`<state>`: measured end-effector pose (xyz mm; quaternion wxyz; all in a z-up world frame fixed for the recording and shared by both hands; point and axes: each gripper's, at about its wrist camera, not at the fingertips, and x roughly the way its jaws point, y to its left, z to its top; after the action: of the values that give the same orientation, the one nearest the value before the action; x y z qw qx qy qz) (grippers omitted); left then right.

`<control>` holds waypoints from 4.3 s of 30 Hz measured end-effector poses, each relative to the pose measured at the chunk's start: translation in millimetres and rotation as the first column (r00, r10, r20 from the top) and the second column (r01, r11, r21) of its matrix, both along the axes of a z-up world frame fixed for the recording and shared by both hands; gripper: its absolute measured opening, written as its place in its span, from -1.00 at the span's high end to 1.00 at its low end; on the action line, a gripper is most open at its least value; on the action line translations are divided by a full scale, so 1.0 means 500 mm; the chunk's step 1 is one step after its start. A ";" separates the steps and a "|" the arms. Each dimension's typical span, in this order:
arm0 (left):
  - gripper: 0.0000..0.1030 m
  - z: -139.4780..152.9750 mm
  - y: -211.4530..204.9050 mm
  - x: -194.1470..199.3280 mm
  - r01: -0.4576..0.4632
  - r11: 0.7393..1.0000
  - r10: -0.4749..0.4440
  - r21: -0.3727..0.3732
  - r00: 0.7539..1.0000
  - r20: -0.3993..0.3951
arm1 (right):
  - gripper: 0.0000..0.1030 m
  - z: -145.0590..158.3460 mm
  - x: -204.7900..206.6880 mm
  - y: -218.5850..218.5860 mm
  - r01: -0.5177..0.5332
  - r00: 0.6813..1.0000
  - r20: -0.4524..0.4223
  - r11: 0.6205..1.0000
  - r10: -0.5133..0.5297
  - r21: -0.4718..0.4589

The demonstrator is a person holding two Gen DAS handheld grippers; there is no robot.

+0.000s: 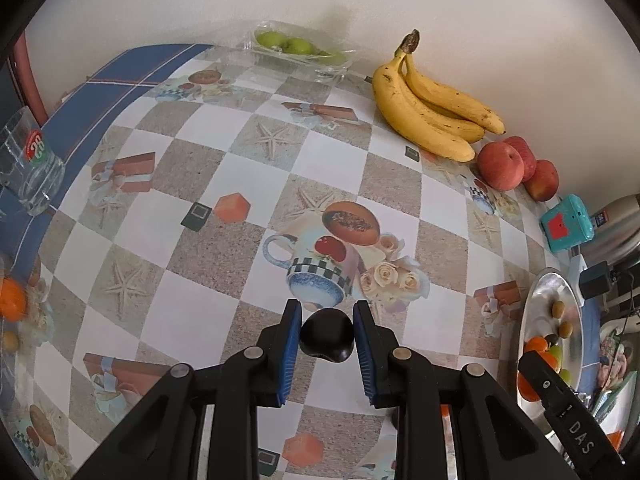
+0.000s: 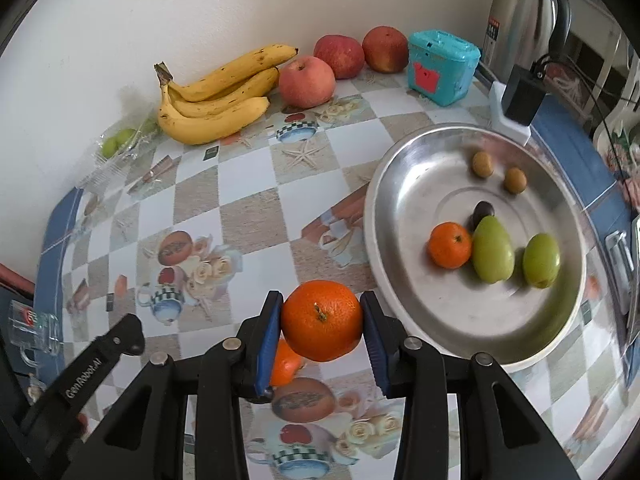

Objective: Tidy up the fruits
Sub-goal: 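Carry plum and orange over the steel plate and open both grippers, then move both open tools back over the last orange and plum, then lower the left gripper onto the last dark plum and close it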

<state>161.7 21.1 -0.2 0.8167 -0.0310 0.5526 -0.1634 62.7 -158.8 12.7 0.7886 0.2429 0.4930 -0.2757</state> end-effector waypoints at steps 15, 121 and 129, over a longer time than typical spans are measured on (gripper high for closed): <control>0.45 0.045 -0.125 -0.073 0.127 0.992 -0.127 0.006 0.990 0.053 | 0.21 0.013 -0.066 -0.110 0.093 0.994 -0.045 0.995 -0.095 -0.043; -0.94 -0.001 -0.196 -0.198 0.111 0.982 -0.118 0.153 0.992 0.036 | 0.02 0.028 -0.229 -0.242 0.076 0.996 0.040 0.997 -0.076 0.013; -0.94 -0.012 -0.144 -0.197 0.065 0.988 -0.067 0.137 0.998 0.008 | 0.02 0.014 -0.232 -0.214 0.046 0.999 0.004 0.999 -0.046 0.003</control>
<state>63.0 -50.9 -6.2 0.8146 0.0441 0.5579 -0.1523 -53.5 -265.8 19.6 0.7827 0.2558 0.4862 -0.2924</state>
